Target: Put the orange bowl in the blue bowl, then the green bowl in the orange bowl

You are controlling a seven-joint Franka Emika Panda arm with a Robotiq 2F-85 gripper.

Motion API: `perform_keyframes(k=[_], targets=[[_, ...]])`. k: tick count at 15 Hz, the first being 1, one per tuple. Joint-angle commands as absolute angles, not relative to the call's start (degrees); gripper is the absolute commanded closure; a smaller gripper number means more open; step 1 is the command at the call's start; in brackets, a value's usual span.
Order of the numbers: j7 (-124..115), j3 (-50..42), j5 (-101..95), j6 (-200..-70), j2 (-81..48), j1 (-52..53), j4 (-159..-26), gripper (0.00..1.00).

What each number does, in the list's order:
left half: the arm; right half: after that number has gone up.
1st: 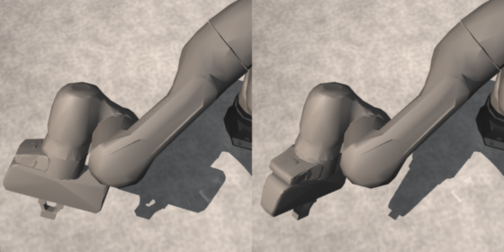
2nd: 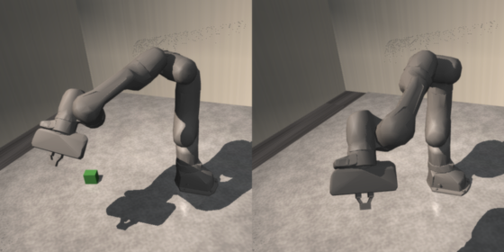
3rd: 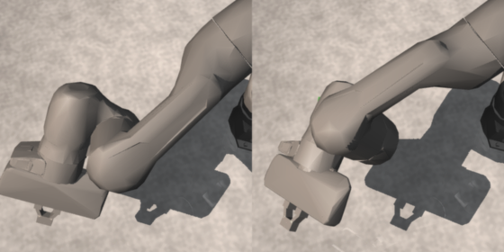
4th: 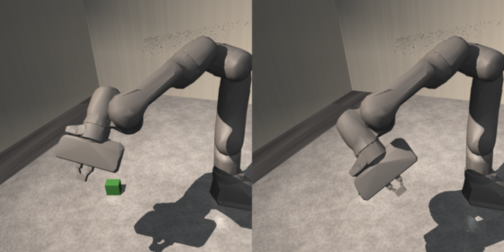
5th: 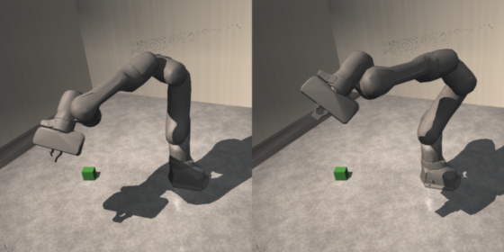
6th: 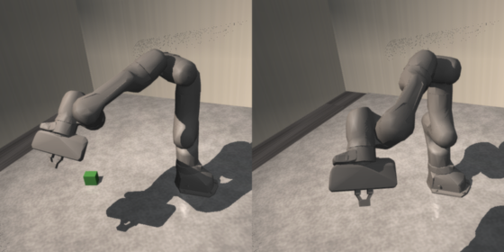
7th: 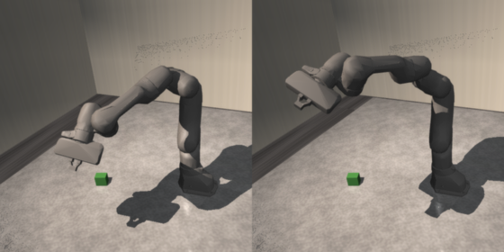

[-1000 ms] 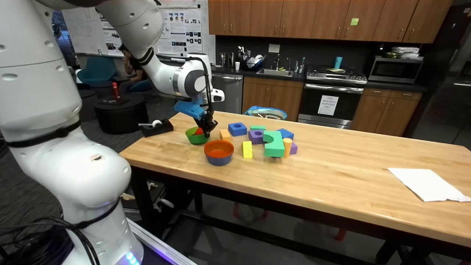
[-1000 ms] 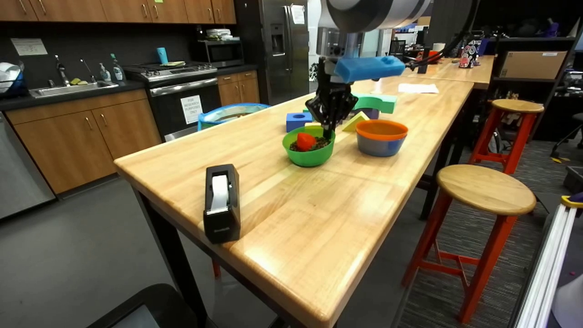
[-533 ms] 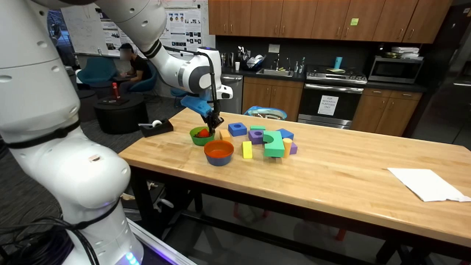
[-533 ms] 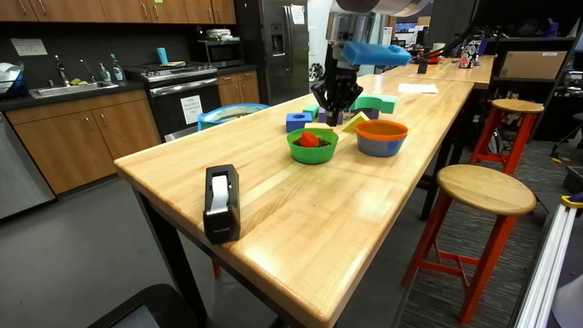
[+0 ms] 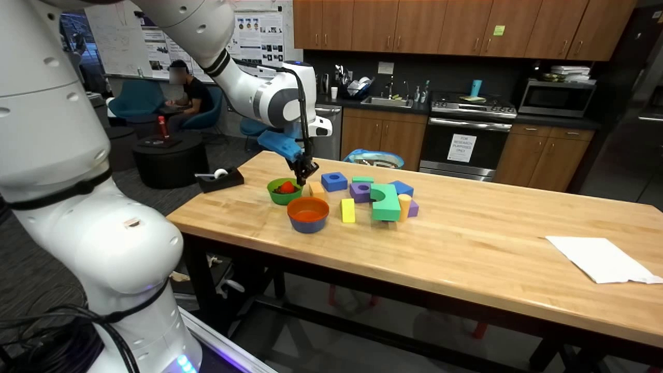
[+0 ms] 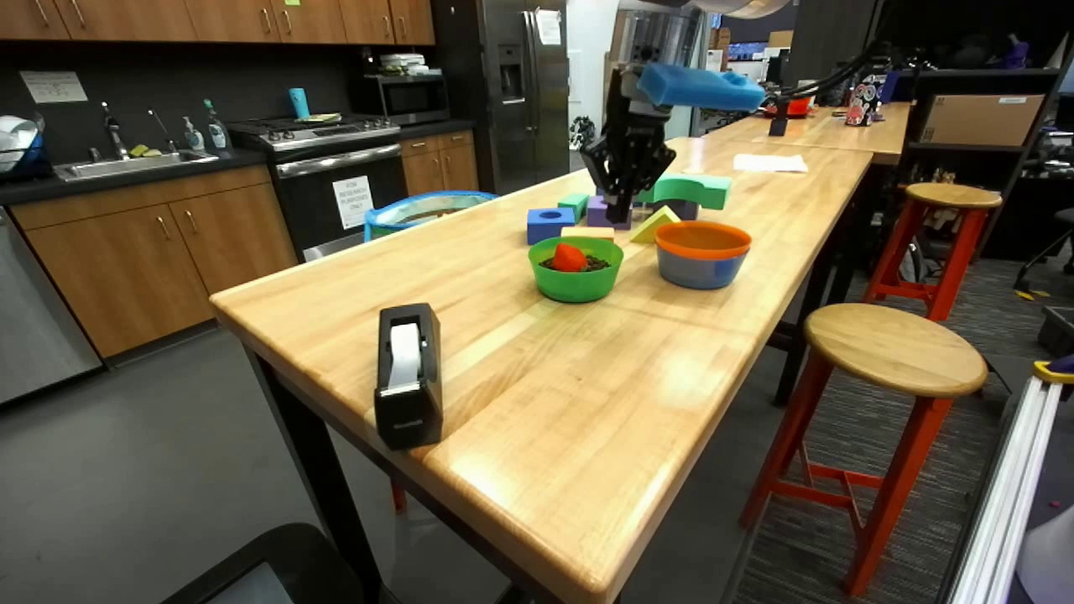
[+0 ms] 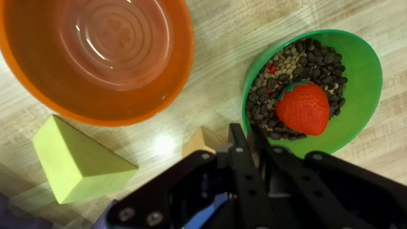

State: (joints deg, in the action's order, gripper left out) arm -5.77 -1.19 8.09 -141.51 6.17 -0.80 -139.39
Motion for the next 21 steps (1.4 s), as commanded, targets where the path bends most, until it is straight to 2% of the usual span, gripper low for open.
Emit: perform_keyframes(k=[1,9,10,19,21], targets=[[-5.2,-1.0,8.2,-139.9,6.9,-0.7,-139.5,0.58],[-5.4,-0.6,8.9,-139.0,5.2,-0.1,-139.3,0.05],[-5.5,-0.5,8.9,-138.9,4.8,0.0,-139.2,0.02],[-5.5,0.3,9.1,-139.0,1.9,0.7,-138.7,0.0],[-5.5,0.4,9.1,-139.0,1.6,0.7,-138.7,0.05]])
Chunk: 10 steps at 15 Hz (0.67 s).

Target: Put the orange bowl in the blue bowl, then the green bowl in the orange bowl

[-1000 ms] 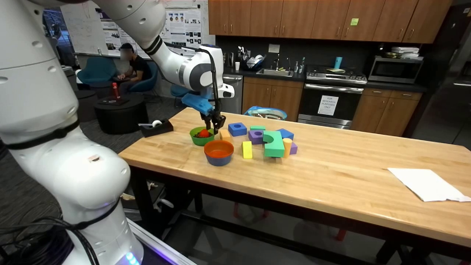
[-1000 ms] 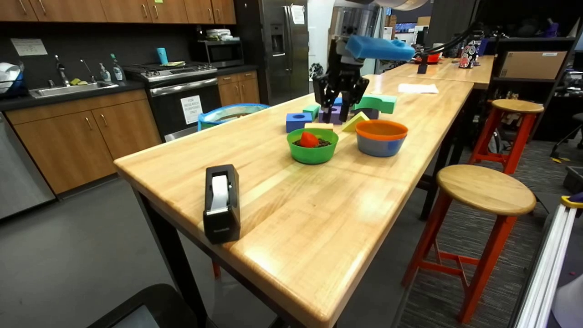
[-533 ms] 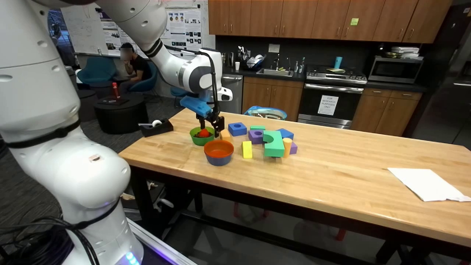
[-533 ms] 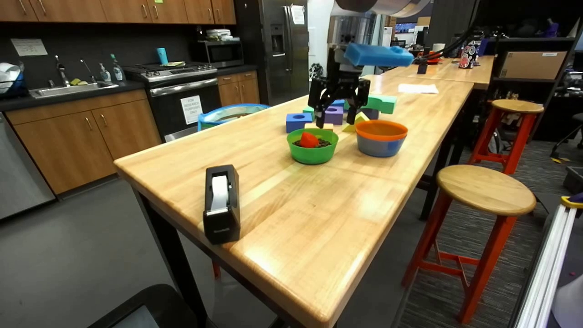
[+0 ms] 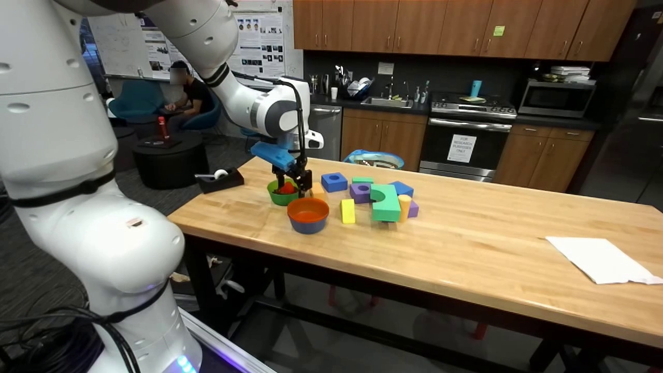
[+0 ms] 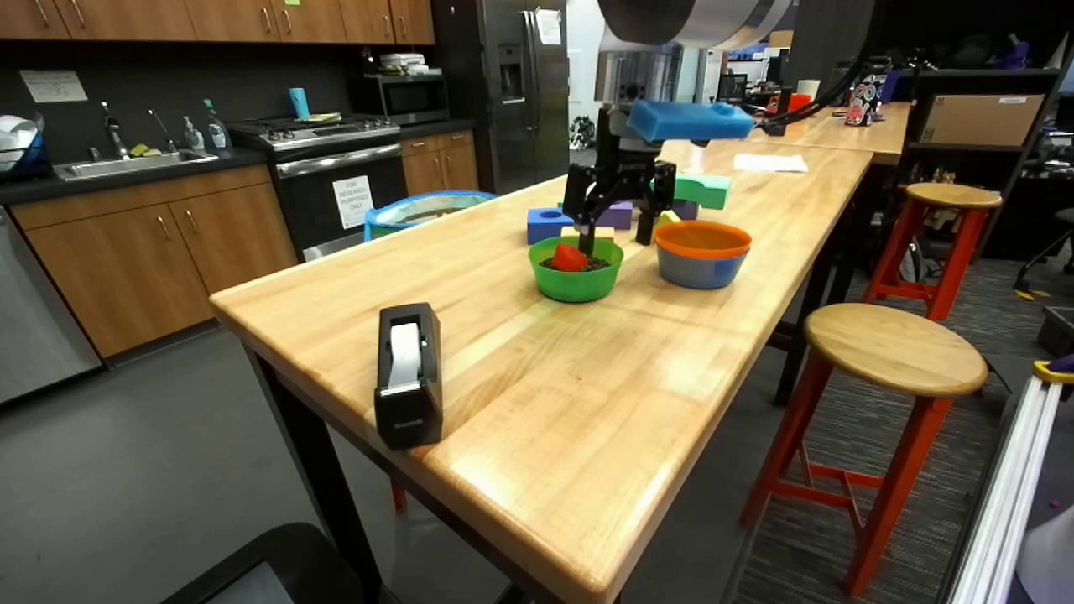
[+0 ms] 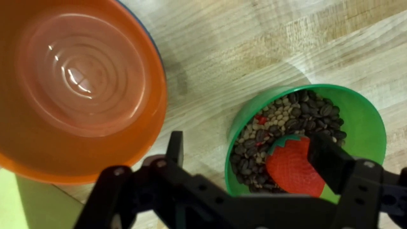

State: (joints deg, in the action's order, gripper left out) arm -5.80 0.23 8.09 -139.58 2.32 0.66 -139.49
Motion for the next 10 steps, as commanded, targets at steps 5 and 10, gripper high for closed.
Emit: perform_keyframes(k=[5,10], targets=[[-5.6,0.1,9.9,-138.5,0.0,0.4,-138.1,0.21],[-5.7,0.0,11.1,-138.2,-1.9,0.2,-137.5,0.48]])
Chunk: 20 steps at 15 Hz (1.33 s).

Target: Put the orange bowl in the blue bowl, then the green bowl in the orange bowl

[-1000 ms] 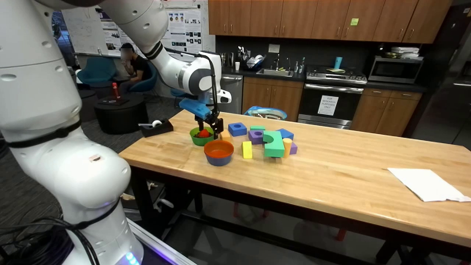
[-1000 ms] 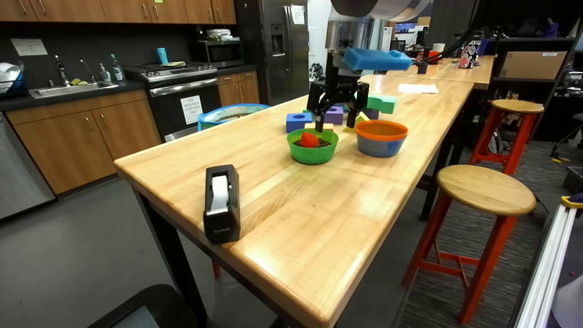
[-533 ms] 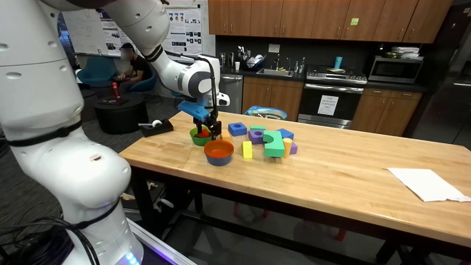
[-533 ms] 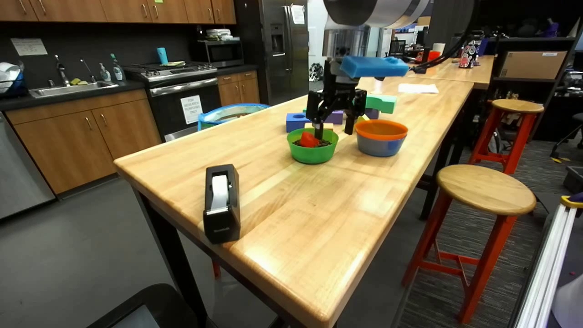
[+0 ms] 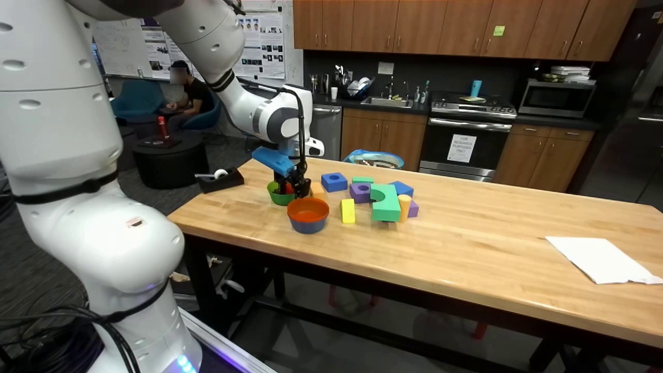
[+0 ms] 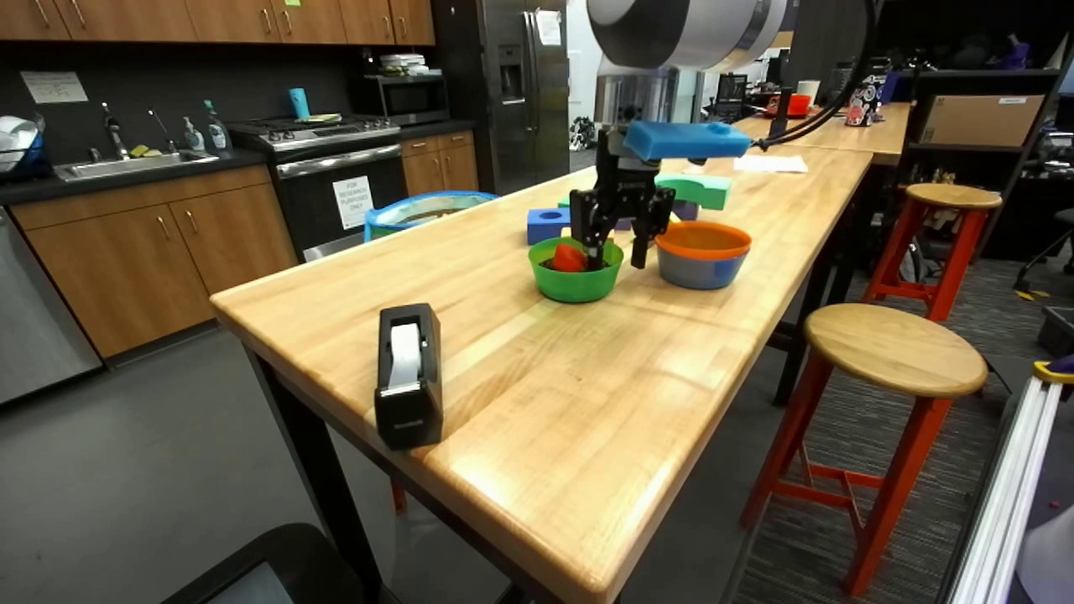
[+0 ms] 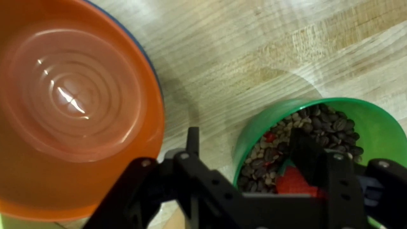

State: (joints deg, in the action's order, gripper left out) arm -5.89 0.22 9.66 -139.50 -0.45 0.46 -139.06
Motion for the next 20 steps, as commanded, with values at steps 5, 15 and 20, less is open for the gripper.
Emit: perform_keyframes(k=[5,15,20], targets=[[-5.9,0.1,11.6,-138.3,-2.6,0.1,-136.8,0.91],[-5.3,0.1,13.0,-138.4,-2.4,-0.1,-135.7,0.98],[-3.3,0.1,16.1,-138.0,-1.6,-0.2,-136.0,0.98]])
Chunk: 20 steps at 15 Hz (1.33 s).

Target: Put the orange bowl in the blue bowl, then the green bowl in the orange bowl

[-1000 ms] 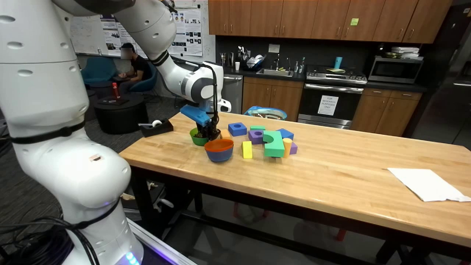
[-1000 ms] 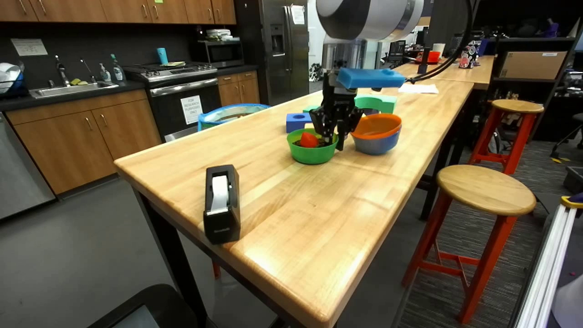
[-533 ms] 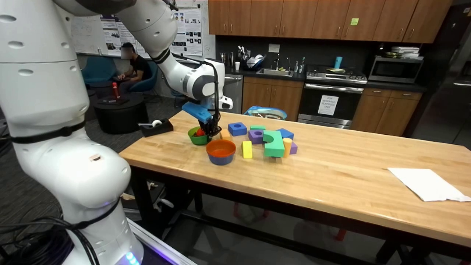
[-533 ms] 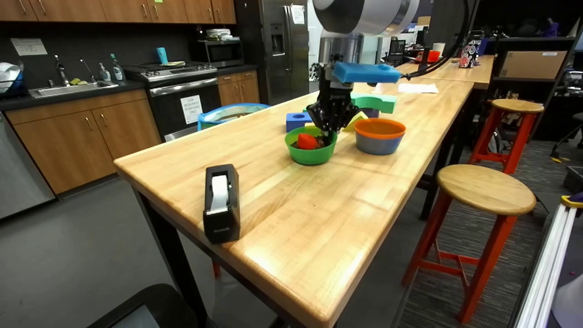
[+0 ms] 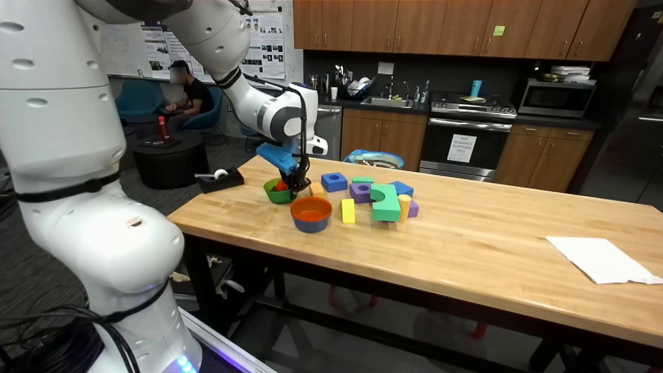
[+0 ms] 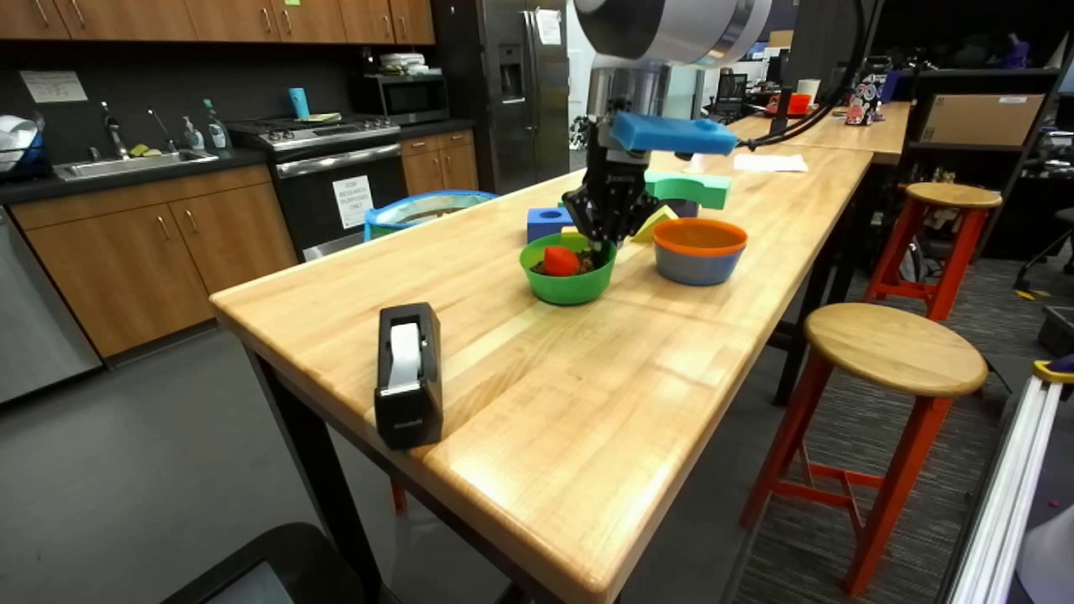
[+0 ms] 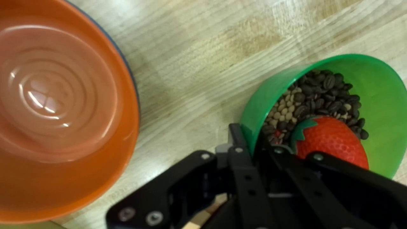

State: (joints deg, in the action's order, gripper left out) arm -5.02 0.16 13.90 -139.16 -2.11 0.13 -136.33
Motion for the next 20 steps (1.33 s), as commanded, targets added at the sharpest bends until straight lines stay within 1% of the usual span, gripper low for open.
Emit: perform_keyframes(k=[1,12,20], targets=[[-3.2,0.1,16.3,-138.1,-1.4,-0.2,-136.1,0.98],[-2.8,-0.6,16.7,-137.8,2.6,-0.7,-136.2,0.98],[1.9,-3.5,20.1,-134.0,7.1,-2.3,-135.5,0.98]])
